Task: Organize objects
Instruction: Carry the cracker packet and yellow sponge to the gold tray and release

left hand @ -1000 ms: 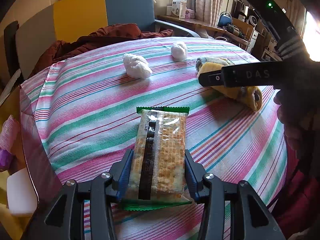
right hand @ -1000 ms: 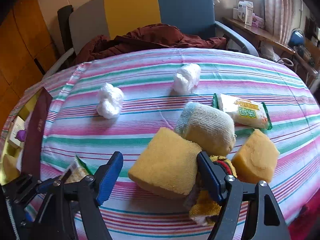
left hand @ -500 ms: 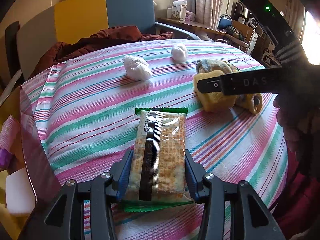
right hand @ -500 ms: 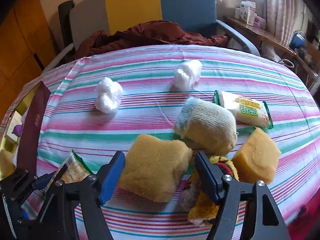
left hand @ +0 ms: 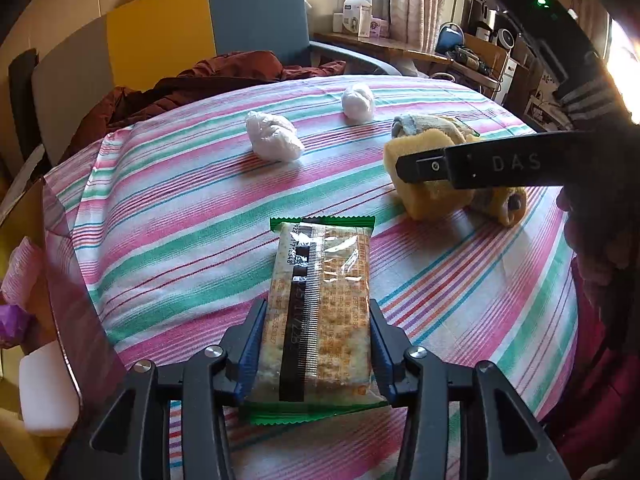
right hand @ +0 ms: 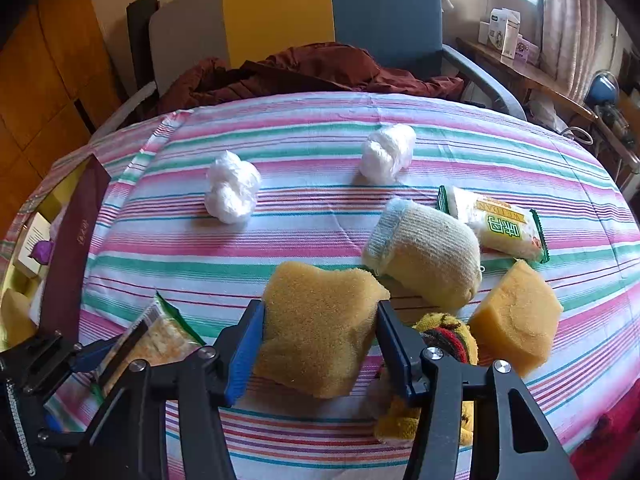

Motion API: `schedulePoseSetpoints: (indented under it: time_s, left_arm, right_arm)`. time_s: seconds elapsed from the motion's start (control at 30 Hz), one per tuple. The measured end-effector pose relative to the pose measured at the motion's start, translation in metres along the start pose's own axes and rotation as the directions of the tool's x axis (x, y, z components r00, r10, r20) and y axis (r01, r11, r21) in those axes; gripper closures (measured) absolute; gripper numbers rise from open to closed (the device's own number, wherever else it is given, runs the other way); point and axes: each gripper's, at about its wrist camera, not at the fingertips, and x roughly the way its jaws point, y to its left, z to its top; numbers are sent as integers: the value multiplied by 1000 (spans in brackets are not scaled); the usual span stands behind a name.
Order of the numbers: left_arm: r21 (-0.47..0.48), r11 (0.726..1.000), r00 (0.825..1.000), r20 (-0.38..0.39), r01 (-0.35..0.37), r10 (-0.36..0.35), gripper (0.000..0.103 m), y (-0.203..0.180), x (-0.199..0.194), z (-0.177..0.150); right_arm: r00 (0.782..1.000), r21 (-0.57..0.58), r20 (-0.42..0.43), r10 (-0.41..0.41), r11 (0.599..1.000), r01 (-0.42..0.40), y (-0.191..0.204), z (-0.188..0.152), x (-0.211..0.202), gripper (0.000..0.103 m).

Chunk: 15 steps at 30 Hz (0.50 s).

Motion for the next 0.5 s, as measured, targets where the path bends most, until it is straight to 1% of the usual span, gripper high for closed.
schedulePoseSetpoints:
  time_s: [0.07, 0.17, 0.27, 0.33, 0.37, 0.5]
  left_arm:
    - [-32, 999, 1000, -8, 22, -23, 56, 4, -6, 1]
    - [-63, 997, 999, 7, 38, -38, 56, 9, -23, 3]
    - [-91, 994, 997, 54, 56, -51, 56, 17, -50, 6]
    - [-131, 989, 995, 84, 72, -62, 56, 29, -68, 7]
    - [-154, 986, 994, 94, 70, -56, 56, 37, -77, 8]
    - [-246, 969, 991, 131, 29, 3, 56, 76, -107, 8]
  right_arm:
    - [1000, 3, 9, 14, 1000, -14, 1, 0, -3, 47]
    - [999, 5, 25, 43, 999, -43, 3, 0, -9, 47]
    - [996, -2, 46, 80, 997, -80, 8, 1, -16, 47]
    - [994, -8, 54, 98, 995, -97, 13, 0, -19, 47]
    - [992, -11, 57, 111, 994, -111, 16, 0, -22, 47]
    - [988, -36, 74, 139, 990, -136, 32, -1, -35, 47]
